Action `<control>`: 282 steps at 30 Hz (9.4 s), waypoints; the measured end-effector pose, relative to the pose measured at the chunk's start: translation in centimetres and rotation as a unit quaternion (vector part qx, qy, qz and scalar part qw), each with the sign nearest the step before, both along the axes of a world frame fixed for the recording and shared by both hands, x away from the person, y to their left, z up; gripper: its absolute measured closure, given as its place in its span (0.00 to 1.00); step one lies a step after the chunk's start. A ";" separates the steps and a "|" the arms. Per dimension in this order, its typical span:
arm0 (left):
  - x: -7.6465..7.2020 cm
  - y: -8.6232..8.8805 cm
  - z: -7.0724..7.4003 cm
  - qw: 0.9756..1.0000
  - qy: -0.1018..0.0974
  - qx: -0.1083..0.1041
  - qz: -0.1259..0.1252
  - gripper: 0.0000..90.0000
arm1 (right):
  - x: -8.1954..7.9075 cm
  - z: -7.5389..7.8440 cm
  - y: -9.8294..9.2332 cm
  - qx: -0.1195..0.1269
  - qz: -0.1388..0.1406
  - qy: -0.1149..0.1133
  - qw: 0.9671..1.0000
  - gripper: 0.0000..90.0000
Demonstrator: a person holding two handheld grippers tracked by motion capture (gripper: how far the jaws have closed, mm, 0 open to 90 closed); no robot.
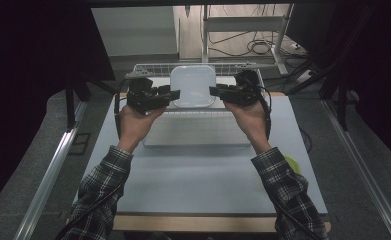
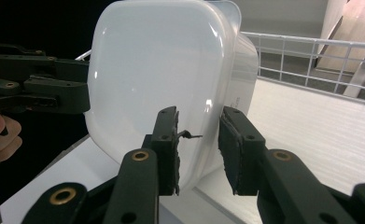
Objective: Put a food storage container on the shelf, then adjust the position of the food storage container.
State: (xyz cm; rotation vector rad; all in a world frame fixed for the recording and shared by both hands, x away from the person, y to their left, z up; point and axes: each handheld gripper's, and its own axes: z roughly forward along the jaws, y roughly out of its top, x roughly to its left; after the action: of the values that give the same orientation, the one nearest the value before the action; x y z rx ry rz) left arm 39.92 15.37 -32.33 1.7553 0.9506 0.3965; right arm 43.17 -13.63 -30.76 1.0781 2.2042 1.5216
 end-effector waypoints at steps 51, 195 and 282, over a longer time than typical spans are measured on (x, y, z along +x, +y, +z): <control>0.2 0.5 0.1 1.000 -0.018 -0.002 0.003 0.40 | 0.2 -0.2 -0.2 0.008 -0.004 -0.022 1.000 0.61; -14.2 2.4 -18.0 0.990 0.027 0.131 -0.049 0.05 | -11.8 -16.5 -23.2 -0.161 -0.231 0.083 0.956 1.00; -14.2 1.6 -18.2 0.987 0.036 0.139 -0.068 0.05 | -10.3 -20.2 -5.6 -0.122 0.044 0.153 0.980 0.99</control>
State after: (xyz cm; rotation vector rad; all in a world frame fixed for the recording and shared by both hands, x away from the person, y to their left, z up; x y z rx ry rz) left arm 25.69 16.96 -50.58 2.0869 0.8520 0.3932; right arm 32.89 -19.20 -51.00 1.2149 2.5915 1.1365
